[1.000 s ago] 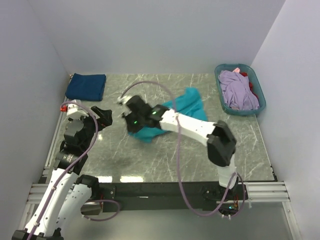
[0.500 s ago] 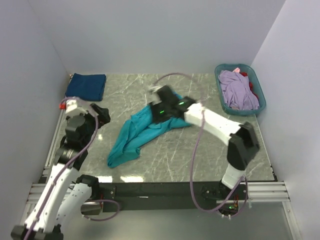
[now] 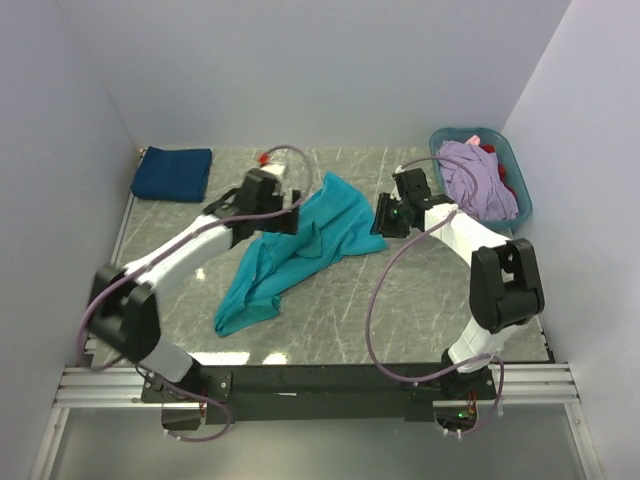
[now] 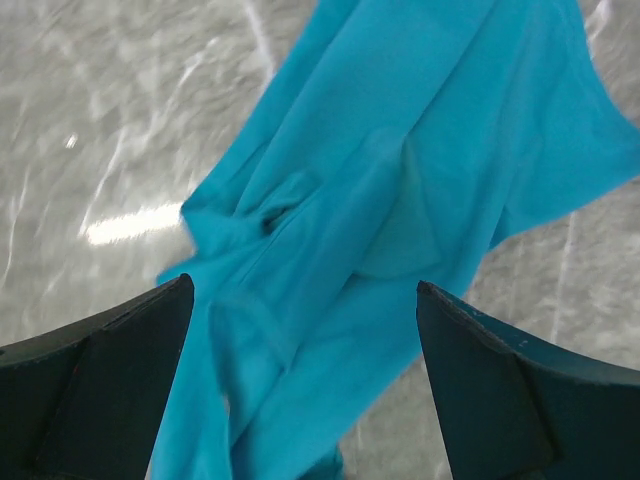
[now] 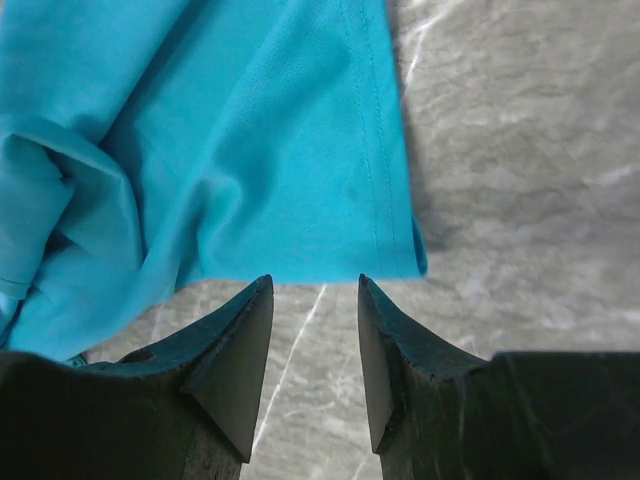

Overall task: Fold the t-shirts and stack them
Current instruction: Flatten the tshirt out

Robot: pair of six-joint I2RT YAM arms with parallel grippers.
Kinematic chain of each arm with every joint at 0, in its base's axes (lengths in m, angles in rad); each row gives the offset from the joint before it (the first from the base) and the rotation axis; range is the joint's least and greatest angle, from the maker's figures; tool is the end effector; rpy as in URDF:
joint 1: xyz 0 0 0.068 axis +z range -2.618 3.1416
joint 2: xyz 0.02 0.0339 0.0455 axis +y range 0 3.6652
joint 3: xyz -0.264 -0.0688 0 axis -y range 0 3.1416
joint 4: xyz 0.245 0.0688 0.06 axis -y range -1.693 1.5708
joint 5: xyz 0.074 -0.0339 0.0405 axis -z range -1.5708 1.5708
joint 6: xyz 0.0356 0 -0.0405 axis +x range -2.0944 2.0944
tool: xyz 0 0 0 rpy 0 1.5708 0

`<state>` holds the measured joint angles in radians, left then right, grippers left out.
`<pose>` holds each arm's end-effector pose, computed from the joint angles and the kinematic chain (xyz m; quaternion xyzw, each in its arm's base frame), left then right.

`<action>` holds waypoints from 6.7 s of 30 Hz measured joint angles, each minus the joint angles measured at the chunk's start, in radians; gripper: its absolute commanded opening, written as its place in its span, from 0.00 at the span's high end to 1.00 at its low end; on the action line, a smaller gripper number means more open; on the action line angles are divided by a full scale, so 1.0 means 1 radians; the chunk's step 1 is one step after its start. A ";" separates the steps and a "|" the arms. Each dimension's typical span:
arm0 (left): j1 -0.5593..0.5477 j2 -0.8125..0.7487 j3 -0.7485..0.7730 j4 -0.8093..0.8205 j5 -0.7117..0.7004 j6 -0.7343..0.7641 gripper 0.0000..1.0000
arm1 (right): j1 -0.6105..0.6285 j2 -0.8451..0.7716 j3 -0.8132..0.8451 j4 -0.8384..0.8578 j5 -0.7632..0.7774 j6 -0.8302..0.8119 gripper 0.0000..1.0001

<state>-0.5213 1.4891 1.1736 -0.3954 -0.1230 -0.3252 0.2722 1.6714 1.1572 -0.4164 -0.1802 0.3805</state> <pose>0.2908 -0.1620 0.2863 0.0633 0.9054 -0.1199 0.4023 0.3397 0.1014 0.2205 0.0229 0.9455 0.1814 0.2695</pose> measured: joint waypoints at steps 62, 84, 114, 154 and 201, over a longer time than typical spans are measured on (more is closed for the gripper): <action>0.211 0.009 0.142 -0.116 -0.370 -0.198 0.01 | -0.015 -0.013 -0.157 0.036 0.052 0.069 0.42; -0.169 -0.154 -0.279 -0.354 -0.113 -0.396 0.03 | -0.048 0.094 -0.146 0.155 -0.074 0.206 0.45; -0.512 0.071 0.005 -0.711 -0.461 -0.494 0.99 | -0.048 0.180 -0.010 0.122 -0.048 0.211 0.92; -0.175 -0.314 -0.159 -0.553 -0.031 -0.323 0.99 | -0.069 0.136 -0.045 0.046 -0.026 0.237 0.39; -0.109 -0.250 -0.243 -0.367 -0.029 -0.335 0.99 | 0.026 0.454 0.539 -0.171 0.092 0.069 0.53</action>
<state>-0.6304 1.2388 0.9306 -0.7620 -0.1516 -0.6601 0.2985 2.1250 1.6958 -0.5877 -0.0887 0.4500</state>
